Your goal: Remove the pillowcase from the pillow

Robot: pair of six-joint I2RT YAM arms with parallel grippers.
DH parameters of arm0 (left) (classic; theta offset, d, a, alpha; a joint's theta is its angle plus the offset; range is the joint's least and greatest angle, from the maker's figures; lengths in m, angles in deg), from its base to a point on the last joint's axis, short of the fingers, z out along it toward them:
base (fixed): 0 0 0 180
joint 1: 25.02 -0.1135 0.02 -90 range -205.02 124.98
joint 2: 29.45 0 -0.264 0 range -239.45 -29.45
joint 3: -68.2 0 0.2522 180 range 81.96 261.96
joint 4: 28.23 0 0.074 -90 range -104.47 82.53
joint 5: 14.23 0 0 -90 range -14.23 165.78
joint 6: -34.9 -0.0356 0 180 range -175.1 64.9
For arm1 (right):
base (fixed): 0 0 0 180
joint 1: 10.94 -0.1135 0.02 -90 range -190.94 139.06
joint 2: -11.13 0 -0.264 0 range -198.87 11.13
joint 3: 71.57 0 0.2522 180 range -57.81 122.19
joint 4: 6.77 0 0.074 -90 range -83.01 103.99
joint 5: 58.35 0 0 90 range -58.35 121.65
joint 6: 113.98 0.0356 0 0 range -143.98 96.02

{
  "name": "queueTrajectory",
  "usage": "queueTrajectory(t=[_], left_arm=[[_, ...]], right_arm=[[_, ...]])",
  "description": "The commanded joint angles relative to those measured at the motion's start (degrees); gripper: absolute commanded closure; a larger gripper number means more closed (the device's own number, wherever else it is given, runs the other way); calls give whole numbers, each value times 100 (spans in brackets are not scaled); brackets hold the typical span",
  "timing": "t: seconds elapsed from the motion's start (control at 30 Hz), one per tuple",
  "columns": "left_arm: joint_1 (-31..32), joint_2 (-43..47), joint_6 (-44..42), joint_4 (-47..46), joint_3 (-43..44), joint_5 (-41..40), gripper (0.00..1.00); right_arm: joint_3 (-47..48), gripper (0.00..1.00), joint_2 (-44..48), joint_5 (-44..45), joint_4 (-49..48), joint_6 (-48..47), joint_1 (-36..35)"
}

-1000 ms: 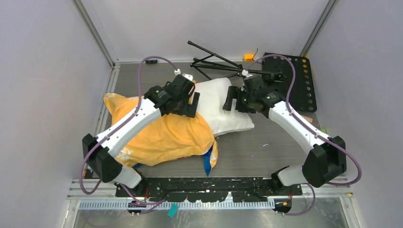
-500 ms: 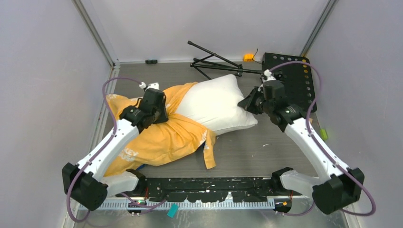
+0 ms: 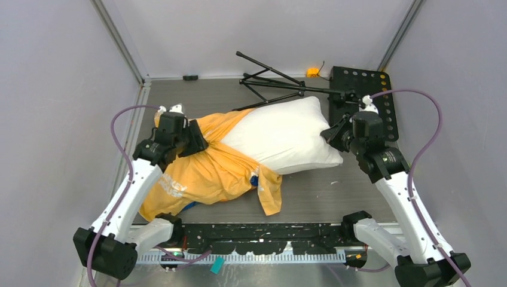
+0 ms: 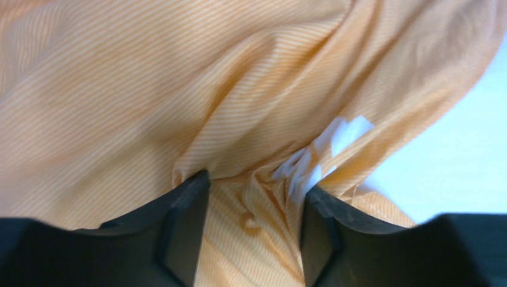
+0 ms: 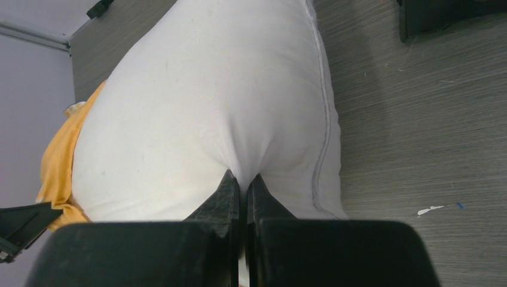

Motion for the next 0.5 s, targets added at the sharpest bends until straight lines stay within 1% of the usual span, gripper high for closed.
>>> queueTrajectory(t=[0.0, 0.07, 0.13, 0.2, 0.27, 0.3, 0.37, 0.4, 0.47], left_arm=[[-280, -174, -793, 1097, 881, 909, 35], [-248, -215, -781, 1516, 1421, 1625, 19], [-152, -123, -632, 1741, 1622, 2242, 3], [23, 55, -321, 1714, 1571, 2845, 0], [334, 259, 182, 1627, 1404, 3029, 0], [561, 356, 378, 1601, 1313, 2882, 0], [1195, 568, 822, 1665, 1165, 2126, 0], [1520, 642, 1066, 1680, 1079, 1622, 0], [2157, 730, 1554, 1757, 878, 1015, 1]], right_arm=[[-37, 100, -19, 450, -650, 364, 342], [-205, 100, -50, 72, -956, 605, 332], [-299, 100, -117, -105, -1141, 722, 335], [-297, 100, -216, -115, -1163, 738, 338], [-283, 100, -279, -114, -1167, 725, 337], [-287, 100, -295, -114, -1183, 727, 338], [-308, 100, -299, -85, -1208, 742, 337], [-309, 100, -302, -51, -1221, 752, 337], [-331, 100, -299, 2, -1231, 771, 336]])
